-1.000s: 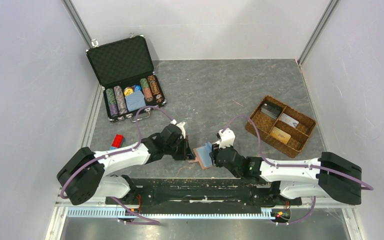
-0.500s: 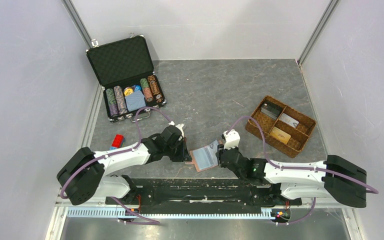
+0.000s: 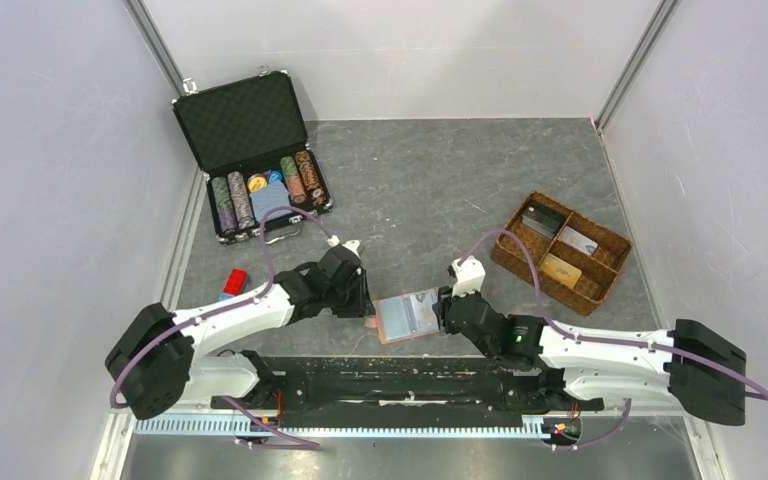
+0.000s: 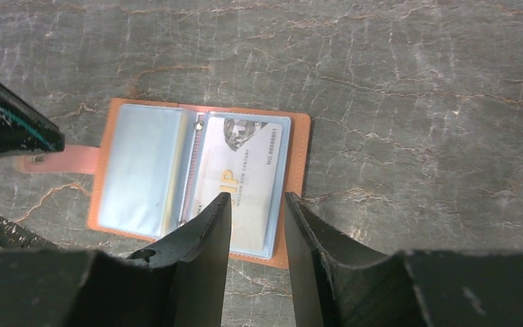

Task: Take the credit cards out of the card holder
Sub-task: Open the card holder at the center of the board, then remove the credit card from the card holder.

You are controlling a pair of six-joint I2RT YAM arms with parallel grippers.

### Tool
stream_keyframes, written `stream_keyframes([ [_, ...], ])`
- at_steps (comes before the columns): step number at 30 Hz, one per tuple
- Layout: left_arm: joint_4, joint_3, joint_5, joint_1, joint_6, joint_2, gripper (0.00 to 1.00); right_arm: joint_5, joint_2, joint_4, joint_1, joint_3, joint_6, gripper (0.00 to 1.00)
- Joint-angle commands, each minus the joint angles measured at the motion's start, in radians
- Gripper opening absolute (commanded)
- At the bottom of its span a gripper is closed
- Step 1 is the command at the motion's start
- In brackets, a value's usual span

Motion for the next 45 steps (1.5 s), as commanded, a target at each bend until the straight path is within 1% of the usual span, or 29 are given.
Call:
stream_keyframes([
  [1, -0.042, 0.080, -0.055, 0.005, 0.017, -0.038, 0.34, -0.103, -0.011, 0.045, -0.035, 0.031, -0.033, 0.36],
  [3, -0.033, 0.097, -0.047, 0.005, 0.004, -0.048, 0.40, -0.172, -0.005, 0.082, -0.073, 0.017, -0.040, 0.35],
  [7, 0.050, 0.111, 0.050, 0.005, -0.016, -0.038, 0.43, -0.244, 0.018, 0.113, -0.126, 0.015, -0.048, 0.33],
  [10, 0.136, 0.115, 0.118, 0.004, -0.031, 0.010, 0.44, -0.308, 0.036, 0.151, -0.168, 0.006, -0.048, 0.32],
  [15, 0.281, 0.088, 0.169, 0.004, -0.072, 0.102, 0.44, -0.400, 0.074, 0.223, -0.229, -0.030, -0.041, 0.31],
  [17, 0.352, 0.067, 0.174, 0.004, -0.088, 0.128, 0.44, -0.435, 0.090, 0.246, -0.251, -0.045, -0.040, 0.31],
  [22, 0.441, 0.032, 0.169, 0.004, -0.097, 0.175, 0.45, -0.496, 0.123, 0.320, -0.285, -0.098, -0.026, 0.30],
  [25, 0.482, 0.010, 0.172, 0.004, -0.100, 0.194, 0.45, -0.519, 0.138, 0.355, -0.292, -0.125, -0.015, 0.29],
  [35, 0.596, -0.050, 0.197, 0.004, -0.126, 0.261, 0.45, -0.560, 0.159, 0.426, -0.294, -0.186, 0.020, 0.19],
  [38, 0.606, -0.058, 0.198, 0.004, -0.127, 0.265, 0.45, -0.560, 0.132, 0.396, -0.294, -0.172, 0.020, 0.19],
  [42, 0.606, -0.070, 0.190, 0.004, -0.124, 0.258, 0.45, -0.526, 0.052, 0.316, -0.294, -0.137, 0.002, 0.24],
  [45, 0.607, -0.077, 0.188, 0.004, -0.122, 0.259, 0.45, -0.520, 0.021, 0.287, -0.293, -0.114, -0.005, 0.25],
])
